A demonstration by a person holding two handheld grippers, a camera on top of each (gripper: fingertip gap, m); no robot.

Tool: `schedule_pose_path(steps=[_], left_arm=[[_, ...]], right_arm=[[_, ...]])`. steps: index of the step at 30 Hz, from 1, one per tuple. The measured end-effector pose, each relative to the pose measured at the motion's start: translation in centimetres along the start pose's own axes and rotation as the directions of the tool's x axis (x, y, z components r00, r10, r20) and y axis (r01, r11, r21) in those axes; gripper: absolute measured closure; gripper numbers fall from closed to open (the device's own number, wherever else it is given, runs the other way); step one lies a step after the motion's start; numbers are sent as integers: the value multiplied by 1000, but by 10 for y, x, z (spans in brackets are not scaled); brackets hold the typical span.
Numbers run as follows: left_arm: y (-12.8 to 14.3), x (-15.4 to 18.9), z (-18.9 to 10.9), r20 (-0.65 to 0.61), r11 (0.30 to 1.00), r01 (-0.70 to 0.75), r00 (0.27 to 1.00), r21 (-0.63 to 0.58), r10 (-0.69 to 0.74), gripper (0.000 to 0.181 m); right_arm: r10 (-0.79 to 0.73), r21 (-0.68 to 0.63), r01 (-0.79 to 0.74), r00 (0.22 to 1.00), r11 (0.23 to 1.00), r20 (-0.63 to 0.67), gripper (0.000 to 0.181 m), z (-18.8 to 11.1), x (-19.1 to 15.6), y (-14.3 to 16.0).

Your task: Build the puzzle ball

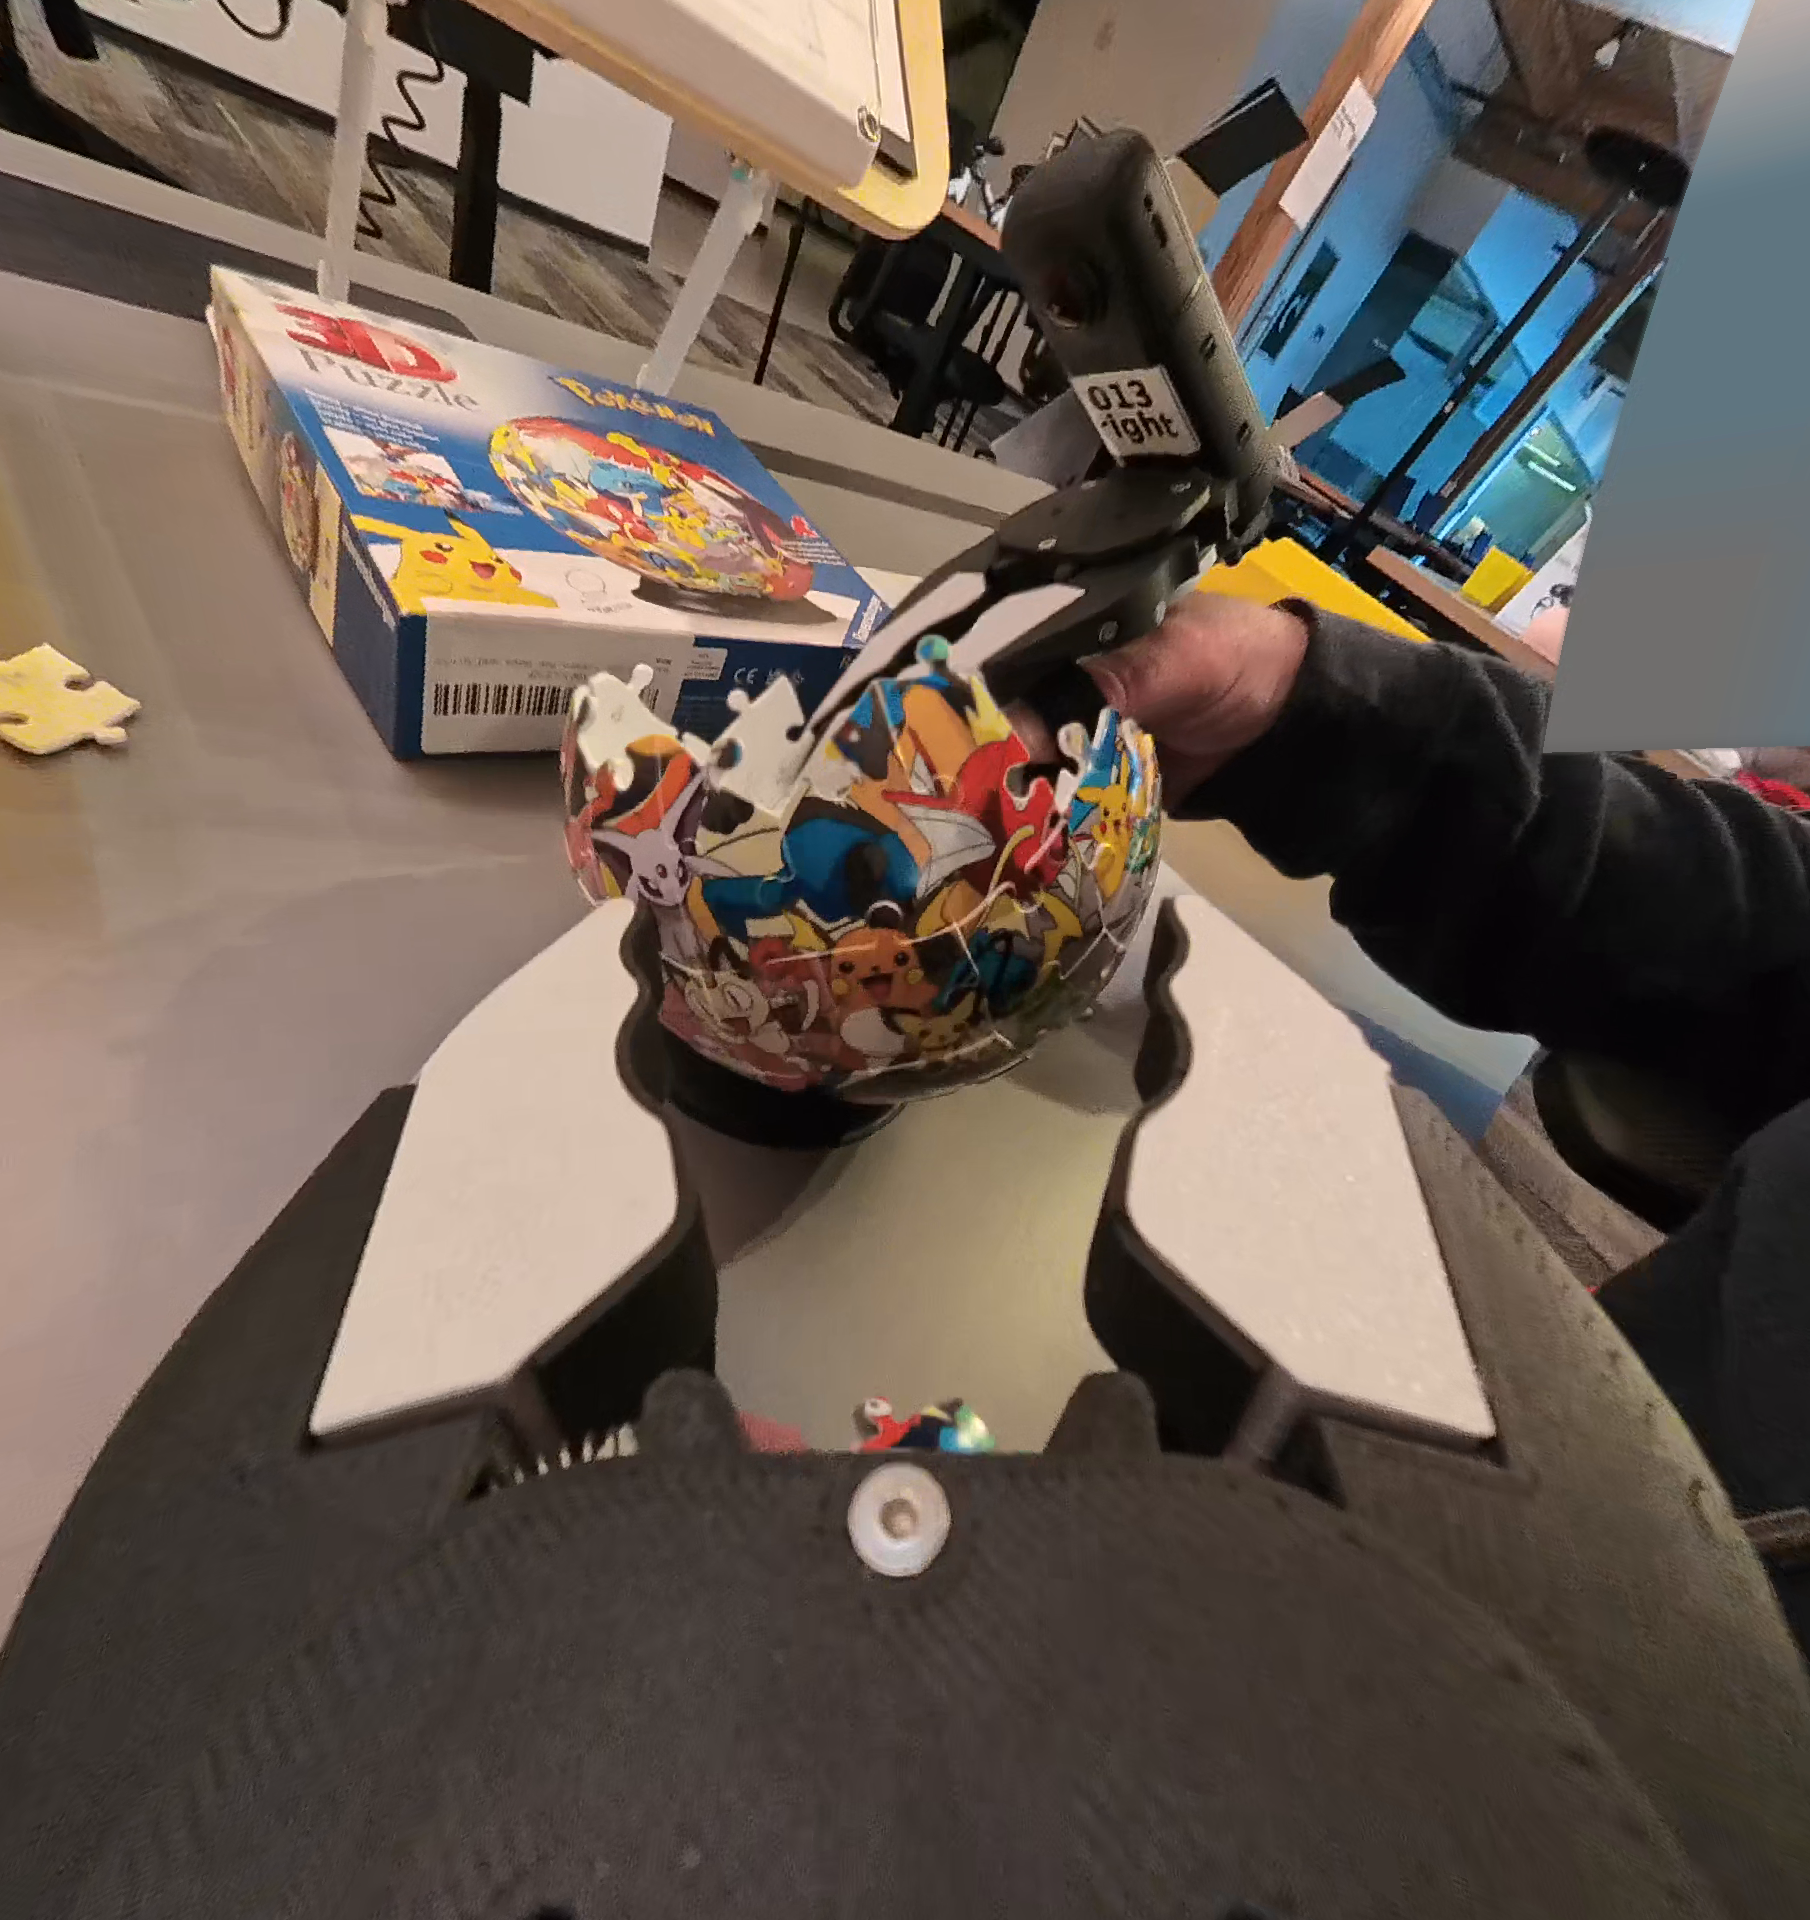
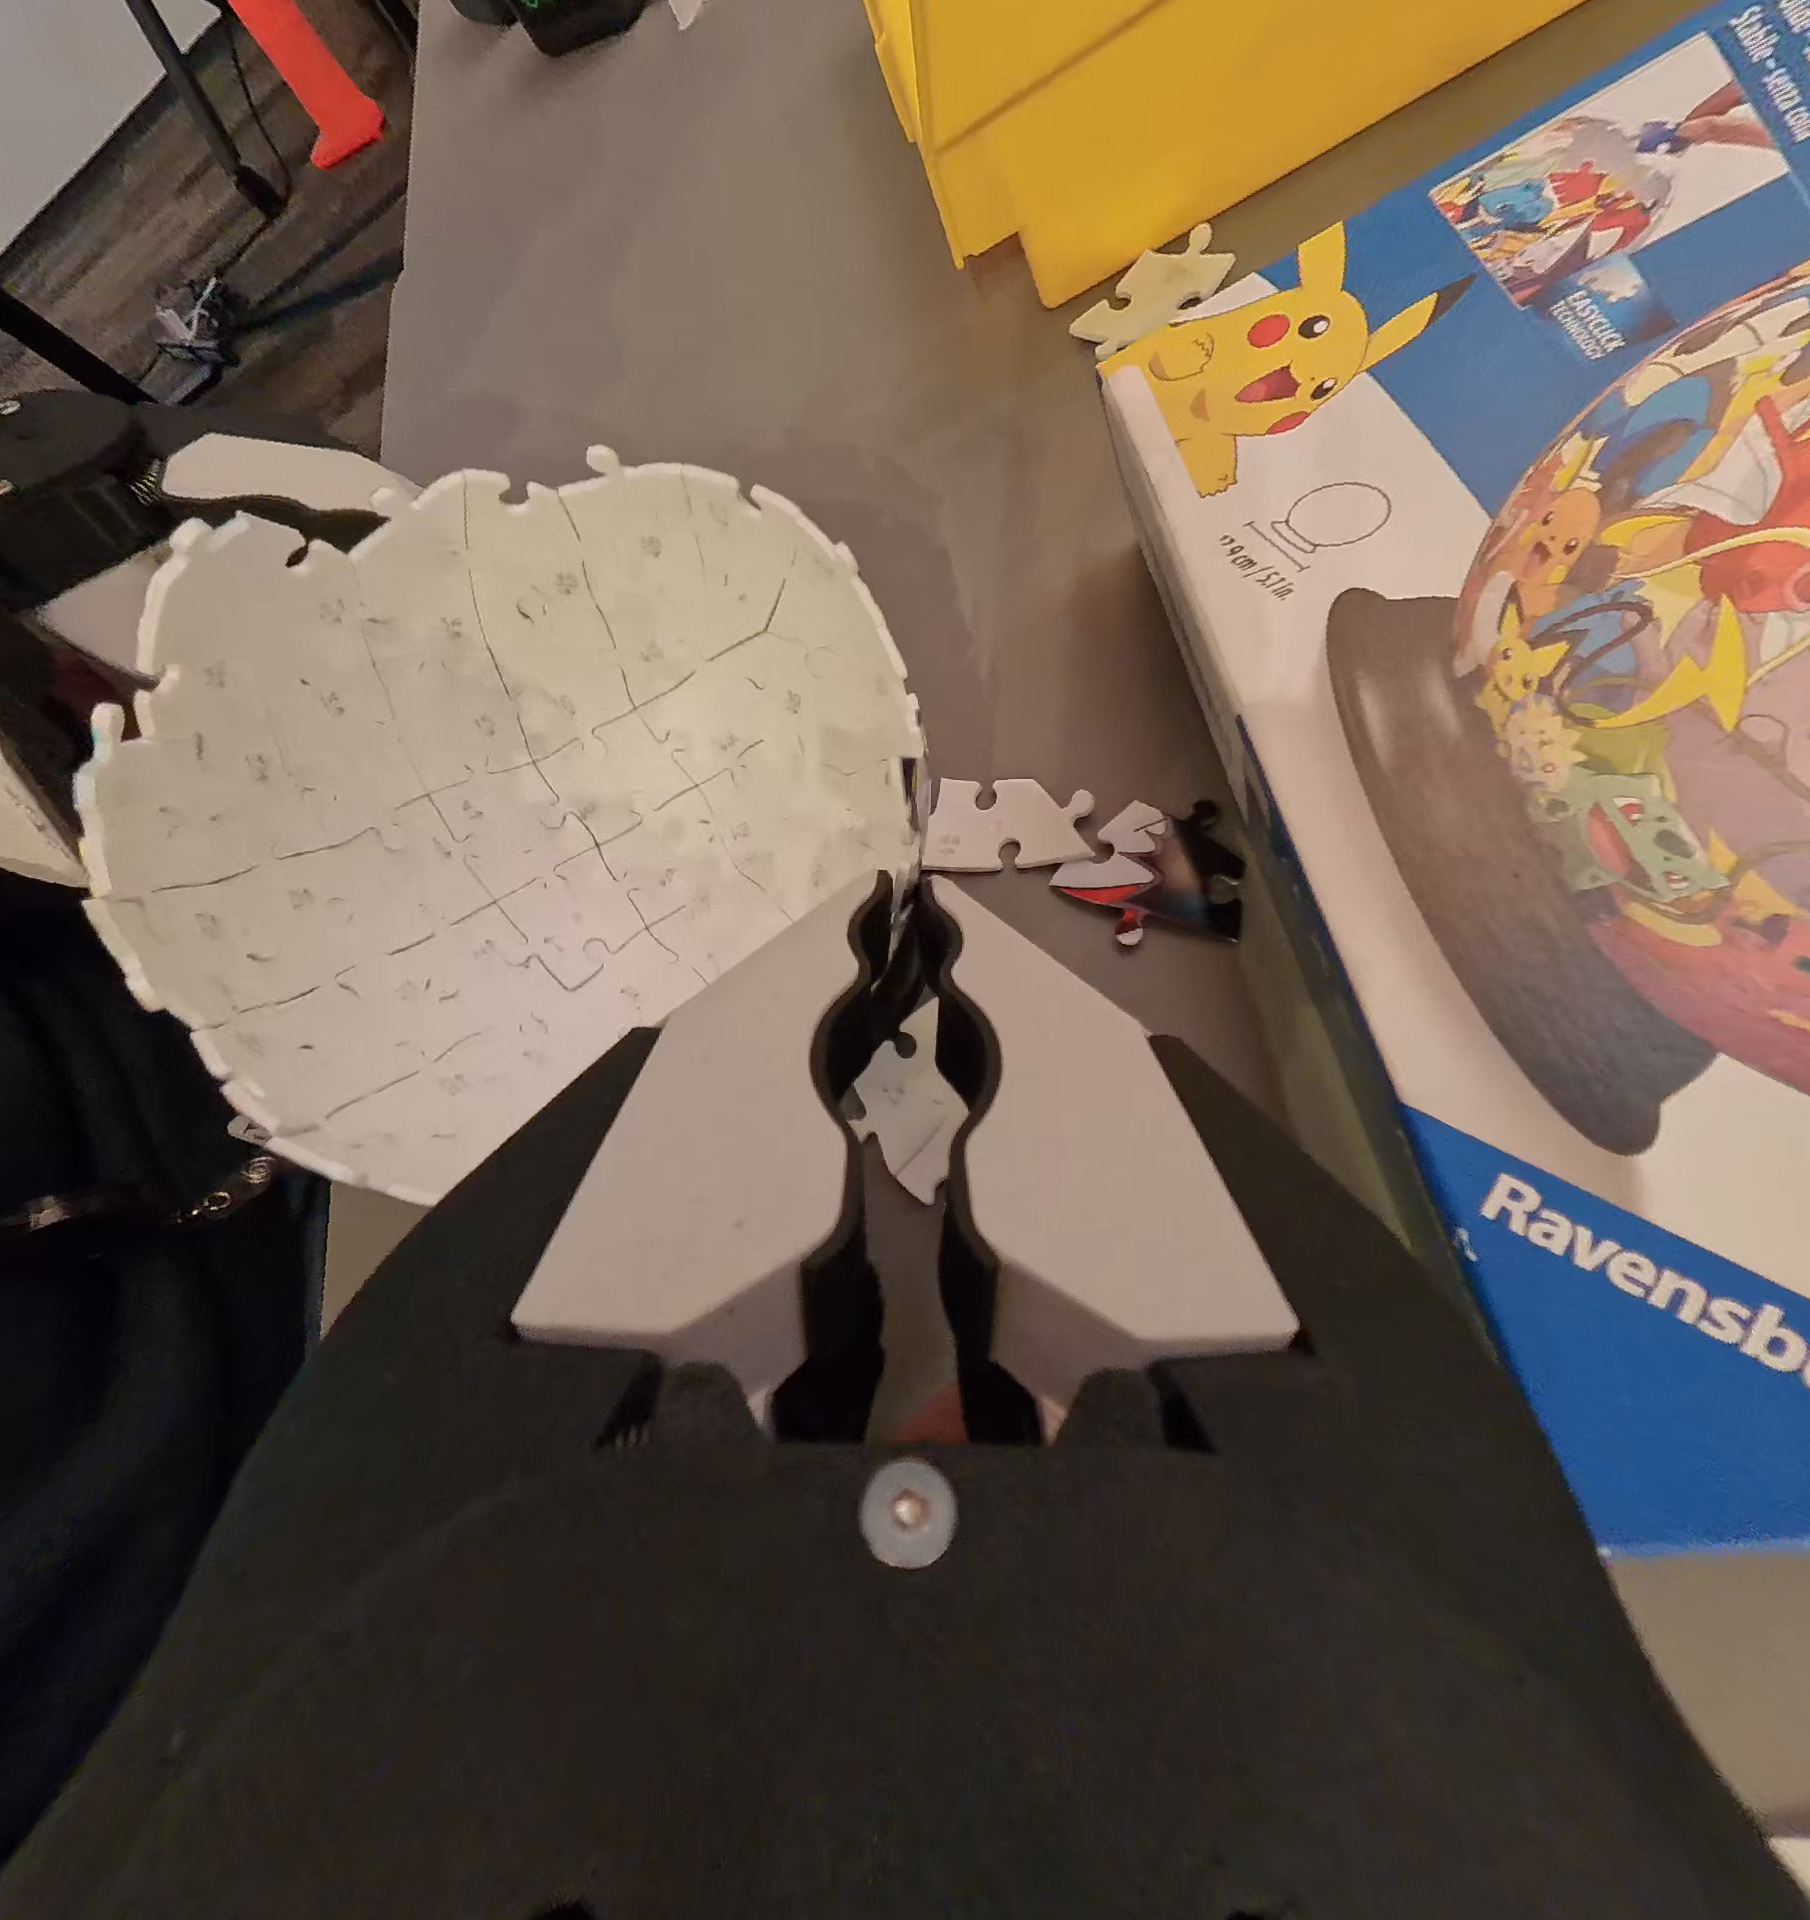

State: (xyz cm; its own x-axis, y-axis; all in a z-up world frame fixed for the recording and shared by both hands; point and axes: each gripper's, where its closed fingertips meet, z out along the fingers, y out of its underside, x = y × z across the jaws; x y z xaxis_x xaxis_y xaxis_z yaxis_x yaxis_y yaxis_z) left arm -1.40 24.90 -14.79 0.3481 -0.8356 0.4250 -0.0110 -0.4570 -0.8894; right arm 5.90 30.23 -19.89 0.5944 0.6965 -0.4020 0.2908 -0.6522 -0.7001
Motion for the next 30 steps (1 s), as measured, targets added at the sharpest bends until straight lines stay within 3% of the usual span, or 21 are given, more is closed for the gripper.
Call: schedule_pose_path(steps=[17, 30], left_arm=[[-24, 0, -15, 75, 995, -87, 994, 54, 82, 91], [-31, -11, -27, 131, 981, -194, 972, -5, 193, 91]], right_arm=[[-35, -56, 40, 996, 998, 84, 178, 23, -25, 4], [-85, -98, 95, 991, 991, 102, 177, 47, -37, 3]])
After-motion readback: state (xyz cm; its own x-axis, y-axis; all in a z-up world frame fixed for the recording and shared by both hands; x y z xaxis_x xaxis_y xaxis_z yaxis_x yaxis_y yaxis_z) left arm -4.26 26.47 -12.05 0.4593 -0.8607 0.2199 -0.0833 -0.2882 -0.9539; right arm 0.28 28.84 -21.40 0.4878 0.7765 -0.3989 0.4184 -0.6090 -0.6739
